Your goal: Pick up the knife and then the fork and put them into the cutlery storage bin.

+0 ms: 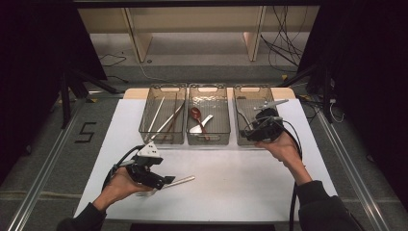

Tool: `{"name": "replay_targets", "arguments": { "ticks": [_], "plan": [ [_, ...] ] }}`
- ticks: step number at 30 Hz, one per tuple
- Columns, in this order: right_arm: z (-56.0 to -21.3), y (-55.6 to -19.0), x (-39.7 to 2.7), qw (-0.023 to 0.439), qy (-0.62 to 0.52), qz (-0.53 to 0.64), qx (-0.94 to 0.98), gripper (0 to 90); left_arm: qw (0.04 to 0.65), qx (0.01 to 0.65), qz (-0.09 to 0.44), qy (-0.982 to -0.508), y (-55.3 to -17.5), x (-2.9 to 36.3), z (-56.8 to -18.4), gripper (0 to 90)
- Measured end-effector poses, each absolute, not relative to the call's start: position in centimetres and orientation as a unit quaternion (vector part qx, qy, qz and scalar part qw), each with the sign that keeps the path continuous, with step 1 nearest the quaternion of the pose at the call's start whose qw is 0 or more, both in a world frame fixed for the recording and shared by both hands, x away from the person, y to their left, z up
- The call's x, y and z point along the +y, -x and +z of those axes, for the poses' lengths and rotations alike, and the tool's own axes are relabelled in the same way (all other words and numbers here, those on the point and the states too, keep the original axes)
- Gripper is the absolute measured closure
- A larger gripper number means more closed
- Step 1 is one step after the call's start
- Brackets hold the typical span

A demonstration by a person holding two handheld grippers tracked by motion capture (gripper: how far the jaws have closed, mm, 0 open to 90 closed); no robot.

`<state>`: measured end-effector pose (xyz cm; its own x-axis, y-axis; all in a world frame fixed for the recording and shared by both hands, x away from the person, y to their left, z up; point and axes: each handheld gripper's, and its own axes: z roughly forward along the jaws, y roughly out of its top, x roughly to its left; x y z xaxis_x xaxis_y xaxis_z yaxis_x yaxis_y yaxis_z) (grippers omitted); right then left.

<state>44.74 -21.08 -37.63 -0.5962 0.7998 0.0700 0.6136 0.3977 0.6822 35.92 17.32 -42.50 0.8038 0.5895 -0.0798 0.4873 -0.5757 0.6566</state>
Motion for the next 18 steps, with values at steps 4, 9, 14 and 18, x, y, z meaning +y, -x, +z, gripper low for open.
{"name": "replay_targets", "arguments": {
  "ticks": [4, 9, 14, 18],
  "plan": [
    [-37.8, -43.3, -21.2, 0.125, -0.422, 0.357, 0.824, 35.7, 0.335, 0.307, 0.071, -0.888, -36.0, 17.5, -42.5, 17.5],
    [-38.3, -41.3, -21.3, 0.118, -0.41, 0.367, 0.826, 35.1, 0.312, 0.299, 0.074, -0.899, -36.0, 17.3, -42.7, 17.7],
    [-38.6, -39.6, -21.2, 0.109, -0.4, 0.372, 0.831, 35.1, 0.289, 0.3, 0.067, -0.906, -36.1, 17.1, -43.0, 19.4],
    [-38.8, -38.4, -21.1, 0.109, -0.391, 0.368, 0.837, 35.0, 0.257, 0.298, 0.068, -0.917, -36.1, 16.9, -43.5, 21.3]
  ]
}}
